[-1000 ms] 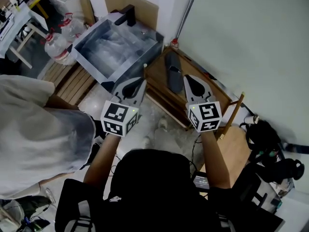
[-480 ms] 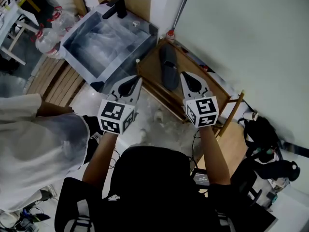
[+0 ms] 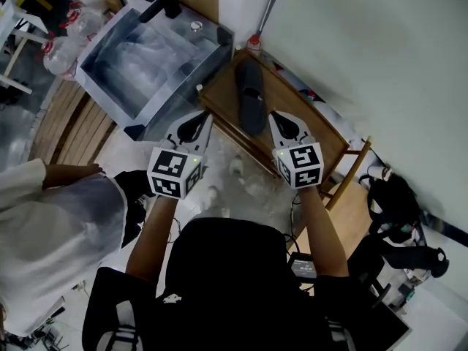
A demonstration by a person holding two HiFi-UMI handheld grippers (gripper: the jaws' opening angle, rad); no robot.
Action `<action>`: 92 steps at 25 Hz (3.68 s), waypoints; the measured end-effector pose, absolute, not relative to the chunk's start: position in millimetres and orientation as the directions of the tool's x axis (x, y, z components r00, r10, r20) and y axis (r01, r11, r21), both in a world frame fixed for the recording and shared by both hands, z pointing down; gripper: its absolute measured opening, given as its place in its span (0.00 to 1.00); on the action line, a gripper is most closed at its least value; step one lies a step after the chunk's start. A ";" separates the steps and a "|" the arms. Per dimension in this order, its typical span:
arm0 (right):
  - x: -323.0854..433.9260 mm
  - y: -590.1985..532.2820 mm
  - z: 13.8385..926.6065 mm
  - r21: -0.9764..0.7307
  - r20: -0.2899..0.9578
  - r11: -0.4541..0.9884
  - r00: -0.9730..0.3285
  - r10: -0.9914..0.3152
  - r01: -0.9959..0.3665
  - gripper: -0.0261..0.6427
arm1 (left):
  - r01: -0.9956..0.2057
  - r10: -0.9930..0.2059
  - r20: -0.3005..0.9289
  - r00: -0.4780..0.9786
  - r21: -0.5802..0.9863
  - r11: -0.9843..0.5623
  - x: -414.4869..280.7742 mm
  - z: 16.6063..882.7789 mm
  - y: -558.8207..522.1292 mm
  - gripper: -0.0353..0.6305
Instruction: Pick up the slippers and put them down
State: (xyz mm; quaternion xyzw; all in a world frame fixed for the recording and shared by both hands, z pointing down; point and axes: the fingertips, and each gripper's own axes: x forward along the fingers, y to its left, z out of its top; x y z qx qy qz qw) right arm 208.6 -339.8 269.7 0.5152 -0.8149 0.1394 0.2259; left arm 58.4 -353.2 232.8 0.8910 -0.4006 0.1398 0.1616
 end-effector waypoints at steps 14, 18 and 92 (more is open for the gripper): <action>225.0 -350.2 364.2 -0.068 0.674 0.463 -0.383 -0.632 -0.884 0.03 | -0.774 -0.625 0.480 0.615 0.216 -0.596 76.9 291.0 -365.0 0.07; 227.9 -353.1 387.3 -0.085 0.706 0.461 -0.379 -0.597 -0.884 0.03 | -0.778 -0.615 0.502 0.608 0.221 -0.588 80.6 305.8 -365.4 0.07; 233.9 -367.2 417.1 -0.089 0.789 0.316 -0.260 -0.556 -0.945 0.07 | -0.829 -0.607 0.594 0.528 0.207 -0.519 28.6 335.4 -337.6 0.07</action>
